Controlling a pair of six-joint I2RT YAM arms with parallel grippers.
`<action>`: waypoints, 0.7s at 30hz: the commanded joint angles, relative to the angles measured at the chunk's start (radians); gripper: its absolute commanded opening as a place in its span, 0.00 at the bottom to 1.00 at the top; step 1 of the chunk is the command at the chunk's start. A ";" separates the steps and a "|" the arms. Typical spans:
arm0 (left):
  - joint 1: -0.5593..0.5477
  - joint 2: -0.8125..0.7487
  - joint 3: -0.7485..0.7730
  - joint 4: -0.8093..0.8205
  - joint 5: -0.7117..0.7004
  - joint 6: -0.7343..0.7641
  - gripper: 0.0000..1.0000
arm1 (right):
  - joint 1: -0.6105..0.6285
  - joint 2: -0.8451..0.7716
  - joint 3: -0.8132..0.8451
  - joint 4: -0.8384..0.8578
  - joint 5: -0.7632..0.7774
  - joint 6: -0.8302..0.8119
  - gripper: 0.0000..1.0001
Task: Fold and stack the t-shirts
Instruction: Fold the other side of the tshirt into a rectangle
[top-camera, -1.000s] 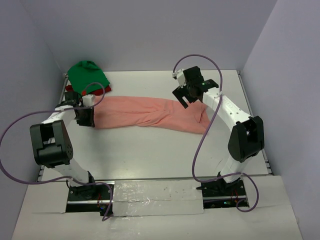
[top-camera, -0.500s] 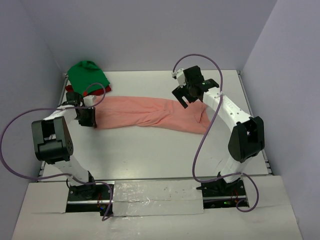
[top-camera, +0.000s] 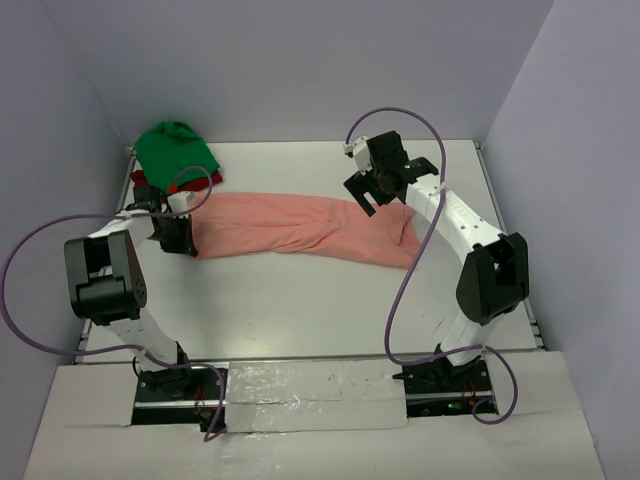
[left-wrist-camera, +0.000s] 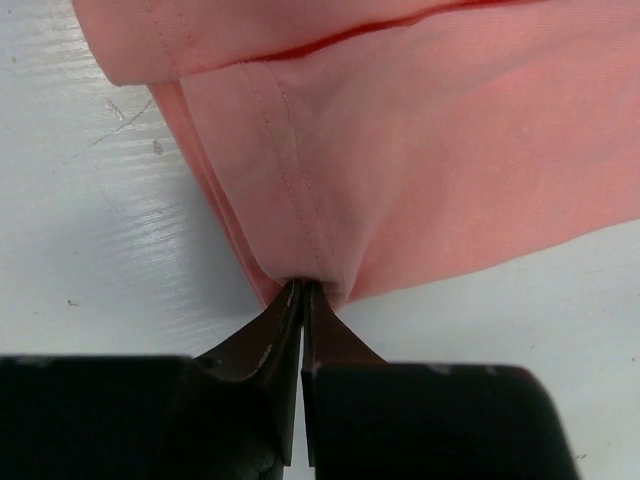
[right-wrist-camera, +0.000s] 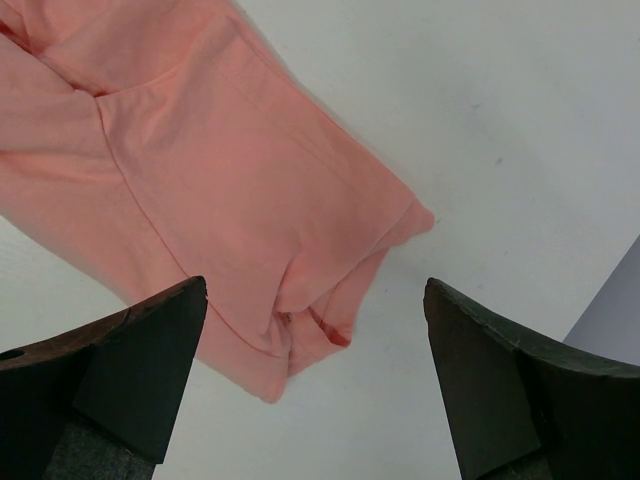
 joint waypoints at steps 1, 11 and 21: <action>-0.001 0.008 0.000 0.021 0.027 -0.006 0.10 | 0.004 -0.036 0.040 -0.005 0.015 0.002 0.95; 0.002 -0.077 -0.056 0.072 -0.097 0.019 0.08 | 0.030 -0.042 0.011 -0.071 -0.034 0.013 0.95; 0.052 -0.125 -0.054 0.115 -0.151 0.043 0.07 | 0.176 0.008 -0.246 -0.100 -0.032 -0.041 0.94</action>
